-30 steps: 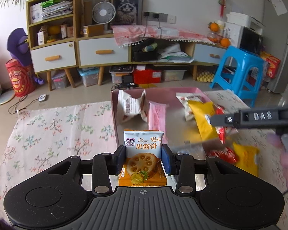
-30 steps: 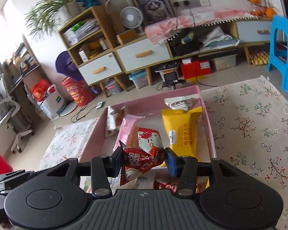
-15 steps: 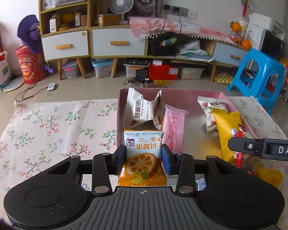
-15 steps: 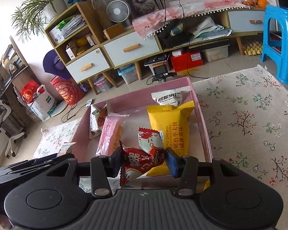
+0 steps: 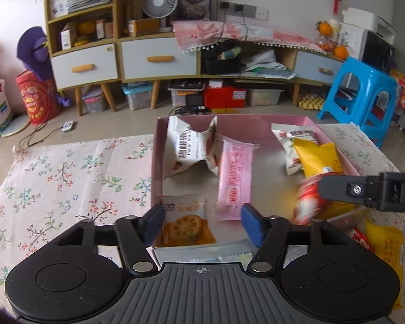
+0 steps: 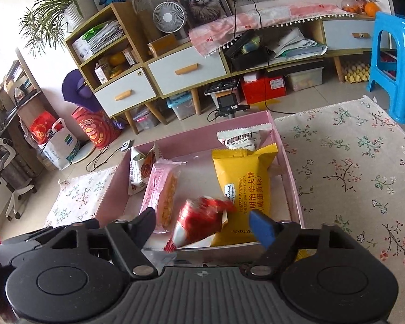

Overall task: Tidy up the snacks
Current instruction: 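Open the left tool over the box while the right tool releases the red bag, then withdraw both tools from the box back toward the snack pile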

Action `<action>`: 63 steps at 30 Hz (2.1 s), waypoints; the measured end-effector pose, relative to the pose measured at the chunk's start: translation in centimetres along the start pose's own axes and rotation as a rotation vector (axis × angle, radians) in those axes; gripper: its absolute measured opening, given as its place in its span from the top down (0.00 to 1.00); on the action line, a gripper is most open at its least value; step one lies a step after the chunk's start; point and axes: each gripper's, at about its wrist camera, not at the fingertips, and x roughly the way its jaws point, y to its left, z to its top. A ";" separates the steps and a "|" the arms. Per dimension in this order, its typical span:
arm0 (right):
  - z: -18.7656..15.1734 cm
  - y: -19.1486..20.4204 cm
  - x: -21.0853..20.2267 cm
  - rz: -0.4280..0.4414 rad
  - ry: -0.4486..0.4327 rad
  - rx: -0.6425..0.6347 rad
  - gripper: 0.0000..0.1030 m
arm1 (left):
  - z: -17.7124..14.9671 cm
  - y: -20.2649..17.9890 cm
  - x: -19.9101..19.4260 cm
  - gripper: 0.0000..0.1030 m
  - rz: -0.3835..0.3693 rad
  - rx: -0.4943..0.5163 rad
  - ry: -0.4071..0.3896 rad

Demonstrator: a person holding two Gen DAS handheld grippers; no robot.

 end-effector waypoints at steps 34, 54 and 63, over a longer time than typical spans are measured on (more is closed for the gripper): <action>-4.0 3.4 -6.1 0.005 -0.021 -0.217 0.11 | -6.7 1.3 -7.6 0.12 -0.029 0.054 0.018; -8.9 1.3 -8.9 -0.008 -0.062 -0.250 0.08 | -12.2 2.3 -9.5 0.07 -0.094 0.085 0.021; -9.5 0.2 -7.5 -0.060 -0.031 -0.257 0.08 | -11.4 1.9 -7.2 0.07 -0.248 0.269 -0.010</action>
